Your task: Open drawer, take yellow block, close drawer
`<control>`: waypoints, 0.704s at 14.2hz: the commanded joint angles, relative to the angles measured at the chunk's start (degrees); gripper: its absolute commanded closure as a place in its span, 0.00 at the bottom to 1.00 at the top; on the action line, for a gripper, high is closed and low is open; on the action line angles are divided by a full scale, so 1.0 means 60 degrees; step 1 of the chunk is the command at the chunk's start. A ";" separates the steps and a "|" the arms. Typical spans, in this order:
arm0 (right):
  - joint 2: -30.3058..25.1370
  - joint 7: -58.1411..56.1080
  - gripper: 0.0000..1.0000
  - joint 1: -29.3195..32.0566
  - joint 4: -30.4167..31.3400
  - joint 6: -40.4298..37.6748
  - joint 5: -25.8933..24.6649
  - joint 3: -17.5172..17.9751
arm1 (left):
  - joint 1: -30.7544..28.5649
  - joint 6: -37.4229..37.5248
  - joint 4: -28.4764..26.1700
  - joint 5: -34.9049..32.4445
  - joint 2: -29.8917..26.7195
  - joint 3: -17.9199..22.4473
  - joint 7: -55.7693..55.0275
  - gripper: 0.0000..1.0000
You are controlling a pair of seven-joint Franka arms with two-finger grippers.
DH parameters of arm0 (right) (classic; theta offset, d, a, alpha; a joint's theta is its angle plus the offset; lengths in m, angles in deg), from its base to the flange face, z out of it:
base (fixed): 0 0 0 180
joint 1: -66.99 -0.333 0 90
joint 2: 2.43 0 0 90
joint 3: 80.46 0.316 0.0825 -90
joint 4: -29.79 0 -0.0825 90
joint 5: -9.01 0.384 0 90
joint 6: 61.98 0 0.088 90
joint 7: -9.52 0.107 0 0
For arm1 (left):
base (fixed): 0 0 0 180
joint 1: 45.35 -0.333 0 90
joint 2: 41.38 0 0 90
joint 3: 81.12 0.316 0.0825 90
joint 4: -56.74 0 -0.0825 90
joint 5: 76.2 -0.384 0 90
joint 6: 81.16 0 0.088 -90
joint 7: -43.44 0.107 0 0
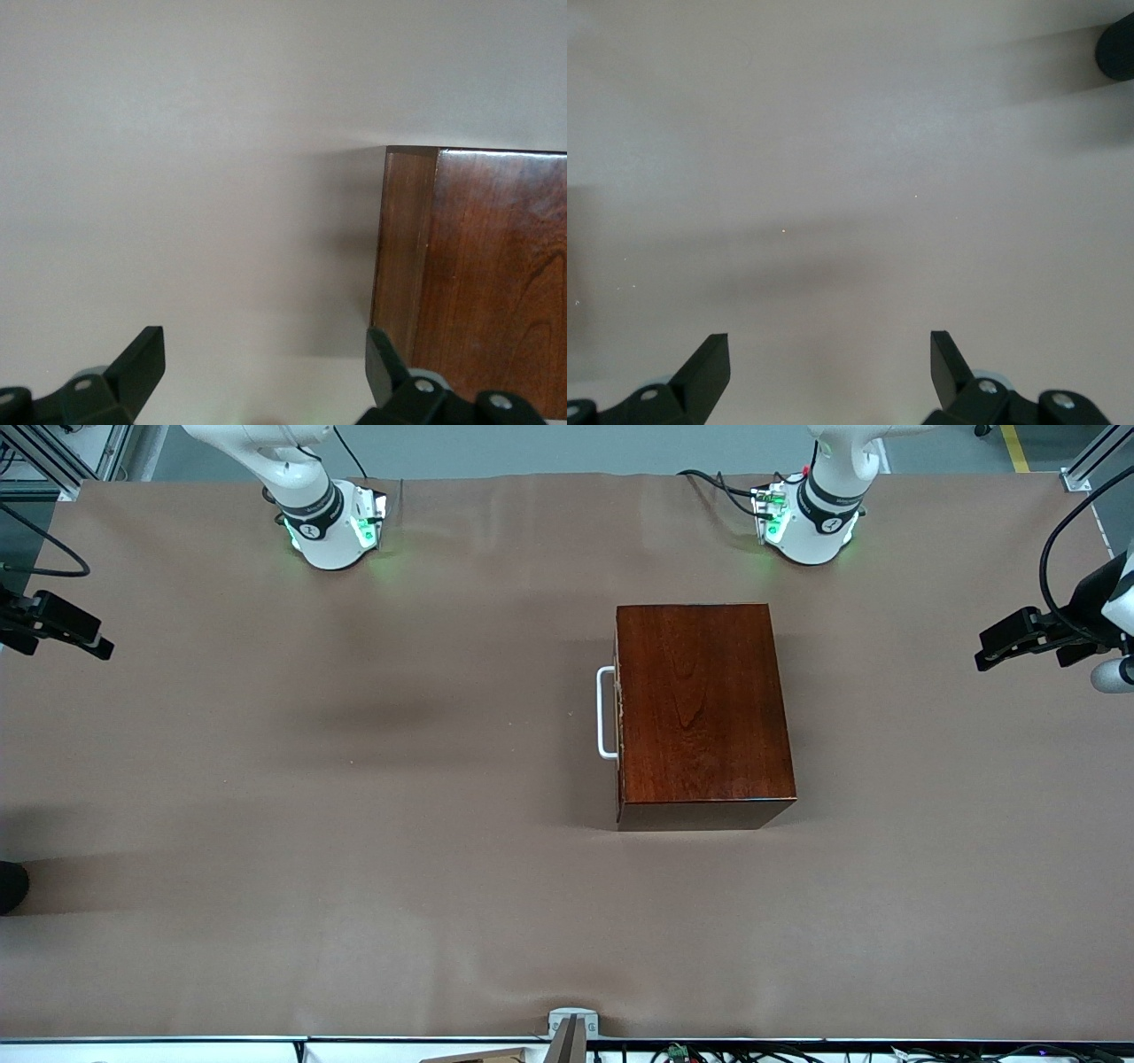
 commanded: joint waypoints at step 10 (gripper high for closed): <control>-0.0023 0.0105 0.00 0.0185 -0.0132 -0.0180 0.0049 0.0129 | -0.0018 -0.0057 -0.0152 -0.0011 -0.0120 -0.0077 0.0094 0.00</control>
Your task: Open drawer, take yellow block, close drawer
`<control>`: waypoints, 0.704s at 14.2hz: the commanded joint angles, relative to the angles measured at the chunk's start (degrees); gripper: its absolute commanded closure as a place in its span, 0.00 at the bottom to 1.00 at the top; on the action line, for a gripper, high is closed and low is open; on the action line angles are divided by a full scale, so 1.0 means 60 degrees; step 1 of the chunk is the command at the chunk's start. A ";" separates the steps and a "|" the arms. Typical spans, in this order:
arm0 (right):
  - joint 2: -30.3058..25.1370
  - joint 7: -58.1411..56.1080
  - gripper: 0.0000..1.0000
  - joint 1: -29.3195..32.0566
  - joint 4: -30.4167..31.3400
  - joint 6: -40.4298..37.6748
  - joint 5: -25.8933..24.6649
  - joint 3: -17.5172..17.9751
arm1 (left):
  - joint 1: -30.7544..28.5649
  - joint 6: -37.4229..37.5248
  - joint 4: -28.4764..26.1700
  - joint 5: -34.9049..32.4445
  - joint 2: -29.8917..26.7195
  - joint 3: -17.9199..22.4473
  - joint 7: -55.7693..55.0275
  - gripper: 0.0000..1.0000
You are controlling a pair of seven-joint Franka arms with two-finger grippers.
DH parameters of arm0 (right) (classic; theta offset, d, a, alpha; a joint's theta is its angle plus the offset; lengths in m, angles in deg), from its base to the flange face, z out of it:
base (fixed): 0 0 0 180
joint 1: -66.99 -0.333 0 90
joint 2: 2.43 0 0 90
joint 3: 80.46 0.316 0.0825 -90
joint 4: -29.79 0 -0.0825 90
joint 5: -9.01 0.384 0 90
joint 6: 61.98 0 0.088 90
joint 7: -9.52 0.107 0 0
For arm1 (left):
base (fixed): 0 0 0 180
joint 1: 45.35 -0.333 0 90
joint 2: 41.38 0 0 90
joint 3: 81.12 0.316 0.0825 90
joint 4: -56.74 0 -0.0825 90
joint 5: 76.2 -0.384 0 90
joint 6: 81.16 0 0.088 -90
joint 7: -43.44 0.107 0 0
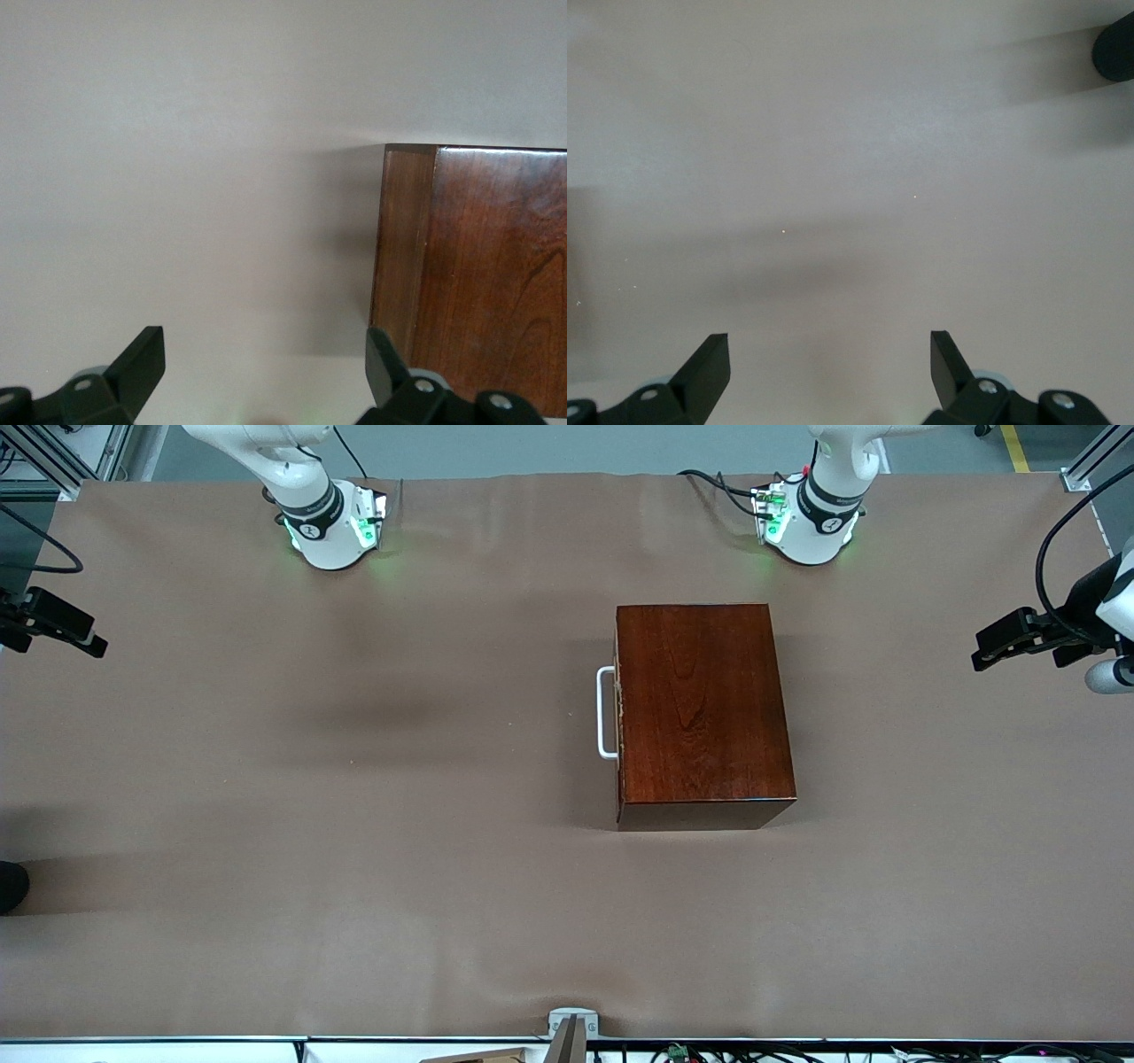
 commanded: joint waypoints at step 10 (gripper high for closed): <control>-0.0022 0.0128 0.00 0.0270 -0.0052 -0.0093 0.0049 0.0118 | 0.0479 -0.0114 0.0422 0.0047 0.0448 -0.0291 -0.0169 0.00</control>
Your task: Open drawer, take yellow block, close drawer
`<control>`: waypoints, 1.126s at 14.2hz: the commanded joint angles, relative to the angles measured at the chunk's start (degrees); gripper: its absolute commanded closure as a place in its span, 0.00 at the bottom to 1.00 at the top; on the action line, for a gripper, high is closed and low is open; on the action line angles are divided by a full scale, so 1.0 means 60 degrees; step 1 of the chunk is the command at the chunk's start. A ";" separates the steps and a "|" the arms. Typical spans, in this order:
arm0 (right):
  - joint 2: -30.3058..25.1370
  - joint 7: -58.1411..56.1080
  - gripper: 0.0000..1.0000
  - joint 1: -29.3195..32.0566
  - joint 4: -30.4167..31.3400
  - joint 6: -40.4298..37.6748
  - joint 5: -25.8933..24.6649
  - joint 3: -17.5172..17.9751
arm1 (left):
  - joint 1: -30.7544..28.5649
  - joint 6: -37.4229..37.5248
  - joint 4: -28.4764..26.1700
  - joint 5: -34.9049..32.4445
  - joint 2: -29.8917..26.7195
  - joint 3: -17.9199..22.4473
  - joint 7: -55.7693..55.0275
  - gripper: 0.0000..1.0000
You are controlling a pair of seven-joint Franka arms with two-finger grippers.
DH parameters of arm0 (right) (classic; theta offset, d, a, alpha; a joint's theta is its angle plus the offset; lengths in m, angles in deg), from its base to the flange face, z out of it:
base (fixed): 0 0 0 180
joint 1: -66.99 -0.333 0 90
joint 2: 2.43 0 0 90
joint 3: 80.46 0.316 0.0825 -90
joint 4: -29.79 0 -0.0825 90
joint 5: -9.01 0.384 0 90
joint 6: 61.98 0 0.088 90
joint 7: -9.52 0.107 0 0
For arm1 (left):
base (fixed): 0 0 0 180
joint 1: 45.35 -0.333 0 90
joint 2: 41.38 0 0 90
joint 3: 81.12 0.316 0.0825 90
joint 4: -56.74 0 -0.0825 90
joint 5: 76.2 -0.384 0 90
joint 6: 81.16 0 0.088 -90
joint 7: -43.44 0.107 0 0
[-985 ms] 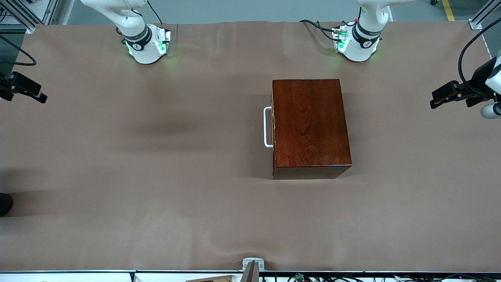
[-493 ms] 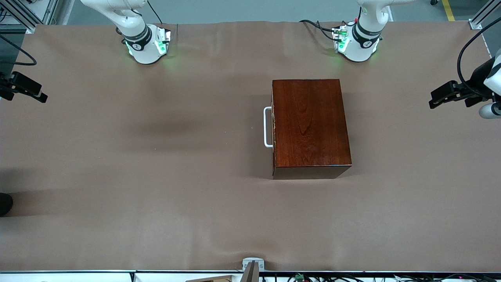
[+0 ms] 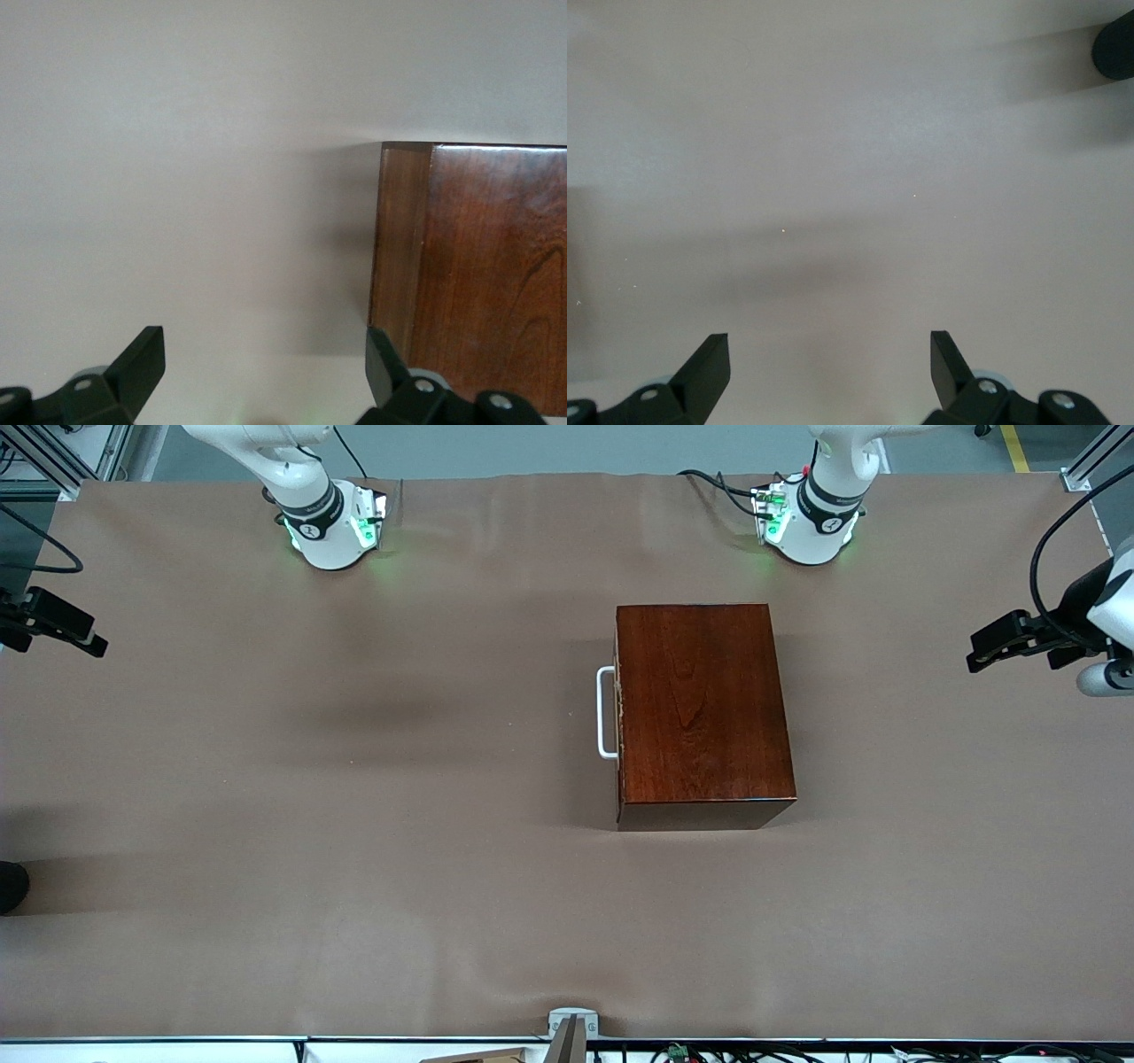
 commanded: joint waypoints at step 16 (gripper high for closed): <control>0.0167 0.0115 0.00 0.0251 -0.0009 -0.0077 0.0181 0.0158 | 0.7129 -0.2719 0.2040 0.0084 0.3493 -0.0283 -0.6011 0.00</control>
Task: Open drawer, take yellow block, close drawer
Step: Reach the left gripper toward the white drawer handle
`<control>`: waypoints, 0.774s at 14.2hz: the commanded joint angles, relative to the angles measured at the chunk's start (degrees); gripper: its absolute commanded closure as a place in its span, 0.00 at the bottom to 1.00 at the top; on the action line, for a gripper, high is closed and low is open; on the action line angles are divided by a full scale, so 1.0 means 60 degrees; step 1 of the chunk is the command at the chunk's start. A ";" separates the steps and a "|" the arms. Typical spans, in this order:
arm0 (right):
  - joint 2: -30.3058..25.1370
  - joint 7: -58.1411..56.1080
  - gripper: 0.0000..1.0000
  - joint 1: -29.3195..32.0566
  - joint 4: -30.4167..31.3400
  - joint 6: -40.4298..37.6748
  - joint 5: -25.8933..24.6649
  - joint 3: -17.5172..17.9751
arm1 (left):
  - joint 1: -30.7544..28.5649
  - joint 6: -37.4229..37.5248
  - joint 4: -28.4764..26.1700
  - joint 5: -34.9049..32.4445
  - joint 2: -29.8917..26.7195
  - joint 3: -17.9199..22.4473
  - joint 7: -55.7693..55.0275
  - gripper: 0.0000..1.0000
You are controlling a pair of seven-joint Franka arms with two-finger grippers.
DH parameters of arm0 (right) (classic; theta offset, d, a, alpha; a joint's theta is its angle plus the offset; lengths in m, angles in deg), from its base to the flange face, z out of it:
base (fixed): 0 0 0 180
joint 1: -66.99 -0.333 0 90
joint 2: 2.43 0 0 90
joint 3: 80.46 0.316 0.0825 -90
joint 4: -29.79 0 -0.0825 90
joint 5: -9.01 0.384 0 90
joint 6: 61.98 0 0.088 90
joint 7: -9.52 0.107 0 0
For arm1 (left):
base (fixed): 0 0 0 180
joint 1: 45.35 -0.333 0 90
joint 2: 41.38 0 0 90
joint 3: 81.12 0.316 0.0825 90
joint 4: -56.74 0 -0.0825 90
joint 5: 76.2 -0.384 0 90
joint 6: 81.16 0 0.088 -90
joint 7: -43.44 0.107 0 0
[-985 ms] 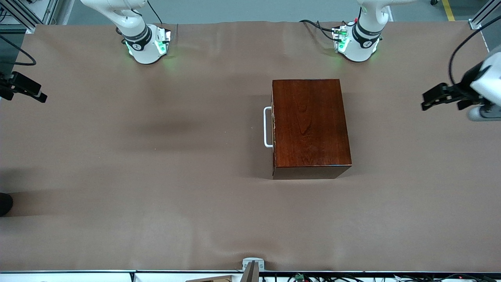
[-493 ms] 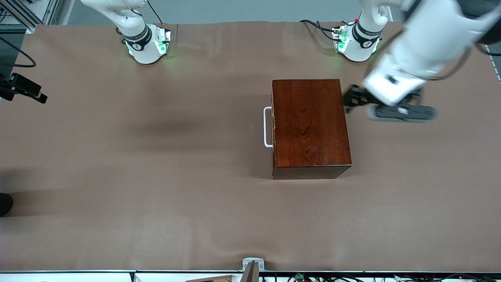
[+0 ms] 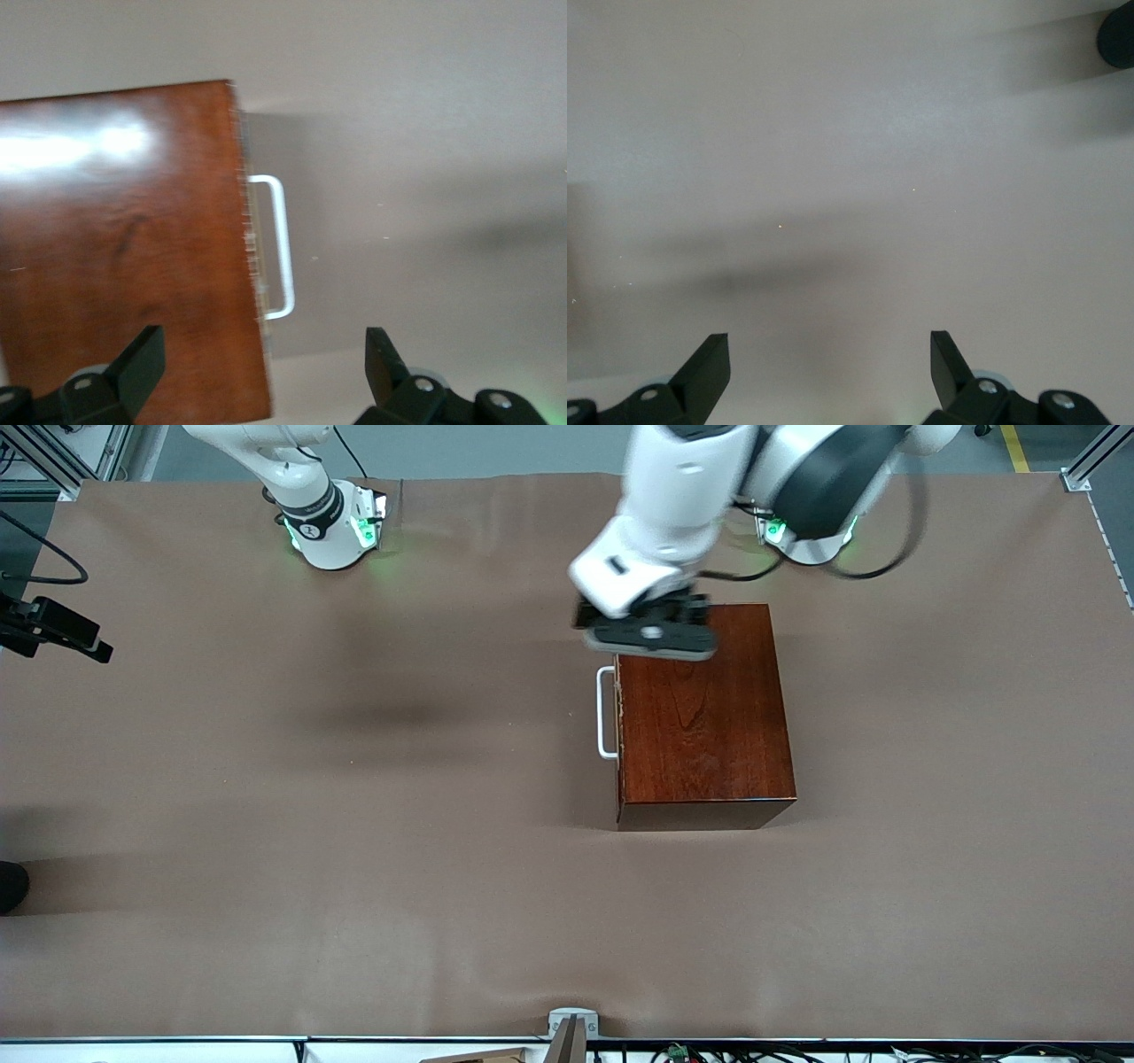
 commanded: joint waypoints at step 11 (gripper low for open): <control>0.0158 0.0103 0.00 0.0118 -0.0062 -0.0057 0.0177 0.0113 | 0.1115 -0.1591 0.0449 -0.0342 0.2975 0.0441 -0.0213 0.00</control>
